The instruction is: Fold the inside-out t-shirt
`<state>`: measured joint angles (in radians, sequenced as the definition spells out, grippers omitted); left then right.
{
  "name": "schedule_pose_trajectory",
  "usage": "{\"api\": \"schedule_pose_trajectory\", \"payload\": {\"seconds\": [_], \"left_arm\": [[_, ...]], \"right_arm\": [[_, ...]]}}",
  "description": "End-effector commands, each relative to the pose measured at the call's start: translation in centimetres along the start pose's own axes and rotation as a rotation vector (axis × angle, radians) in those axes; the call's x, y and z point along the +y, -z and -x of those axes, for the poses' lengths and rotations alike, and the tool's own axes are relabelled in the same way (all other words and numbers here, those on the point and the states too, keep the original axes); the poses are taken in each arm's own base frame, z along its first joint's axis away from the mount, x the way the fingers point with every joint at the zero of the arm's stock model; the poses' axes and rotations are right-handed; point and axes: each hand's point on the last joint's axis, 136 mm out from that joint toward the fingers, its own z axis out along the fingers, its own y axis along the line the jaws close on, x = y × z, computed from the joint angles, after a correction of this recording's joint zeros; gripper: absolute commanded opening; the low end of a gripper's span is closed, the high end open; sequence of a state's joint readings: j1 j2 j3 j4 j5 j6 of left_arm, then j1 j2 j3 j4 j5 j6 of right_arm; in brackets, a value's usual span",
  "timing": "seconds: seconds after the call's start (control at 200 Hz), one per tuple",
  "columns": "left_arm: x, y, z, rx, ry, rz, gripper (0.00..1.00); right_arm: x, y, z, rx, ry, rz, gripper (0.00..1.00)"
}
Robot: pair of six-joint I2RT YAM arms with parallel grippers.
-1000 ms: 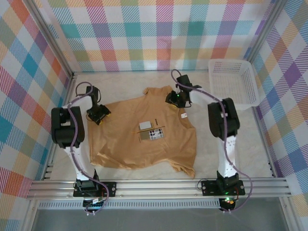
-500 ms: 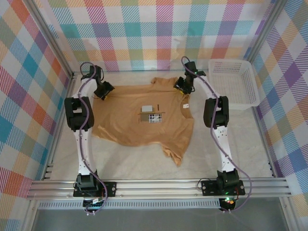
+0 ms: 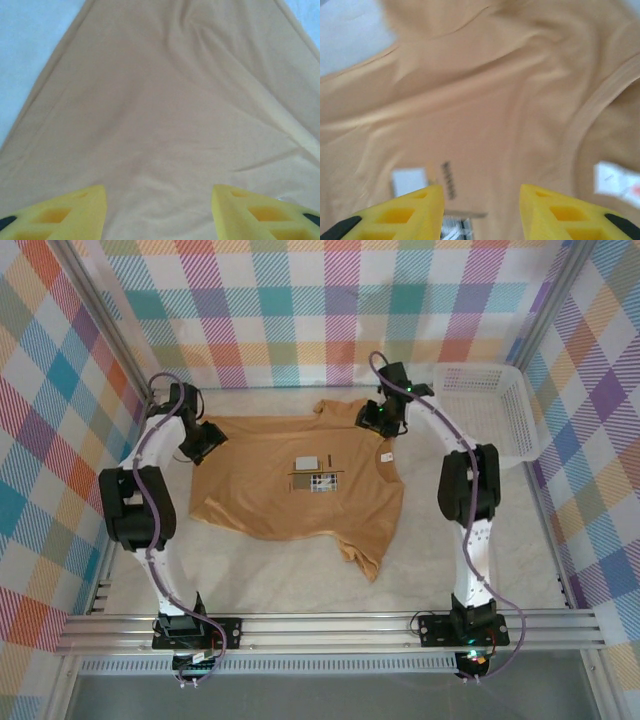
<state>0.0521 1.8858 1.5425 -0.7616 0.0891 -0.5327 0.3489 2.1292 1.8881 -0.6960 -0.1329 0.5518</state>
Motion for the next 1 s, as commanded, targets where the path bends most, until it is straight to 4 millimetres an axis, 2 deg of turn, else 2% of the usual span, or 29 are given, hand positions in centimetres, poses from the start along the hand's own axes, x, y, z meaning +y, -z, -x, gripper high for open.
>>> {"api": "schedule_pose_trajectory", "payload": {"seconds": [0.0,0.07,0.18,0.27,0.435,0.59,0.64,0.705,0.75,0.805,0.94,0.995], "left_arm": [[5.2,0.0,-4.1,0.073,-0.017,0.201,0.56],[7.2,0.6,-4.9,0.058,-0.023,0.271,0.57],[7.7,-0.6,-6.2,0.103,-0.012,0.272,0.57],[8.1,-1.9,-6.9,0.146,-0.011,0.298,0.56],[8.2,-3.5,-7.2,0.164,-0.012,0.334,0.49],[7.7,-4.0,-7.8,0.182,-0.020,0.334,0.45],[7.7,-4.1,-7.9,0.182,-0.022,0.338,0.39],[7.9,-4.0,-8.0,0.187,-0.025,0.344,0.22],[8.0,-3.6,-8.0,0.183,-0.027,0.352,0.10],[8.3,-2.7,-8.0,0.172,-0.029,0.364,0.00],[9.5,1.7,-7.7,0.081,-0.037,0.395,0.00],[10.7,3.6,-8.4,0.039,-0.023,0.408,0.00]], "right_arm": [[1.3,-0.1,-3.9,0.032,0.034,0.040,0.44],[1.1,-0.3,-5.8,0.058,0.024,0.043,0.44],[0.9,-1.1,-7.7,0.099,0.032,0.022,0.44],[0.7,-1.6,-8.2,0.118,0.034,0.010,0.44],[0.6,-1.9,-8.5,0.123,0.035,0.005,0.44],[-1.0,-4.1,-9.4,0.157,0.019,-0.043,0.44],[-1.6,-4.9,-9.5,0.166,0.011,-0.058,0.44],[-2.5,-6.1,-9.6,0.176,-0.004,-0.080,0.44],[-3.3,-6.9,-9.4,0.177,-0.019,-0.106,0.43],[-4.4,-7.8,-9.1,0.181,-0.037,-0.139,0.42],[-6.8,-9.5,-9.0,0.214,-0.088,-0.202,0.41],[-7.4,-9.6,-8.7,0.213,-0.098,-0.216,0.41]]}}
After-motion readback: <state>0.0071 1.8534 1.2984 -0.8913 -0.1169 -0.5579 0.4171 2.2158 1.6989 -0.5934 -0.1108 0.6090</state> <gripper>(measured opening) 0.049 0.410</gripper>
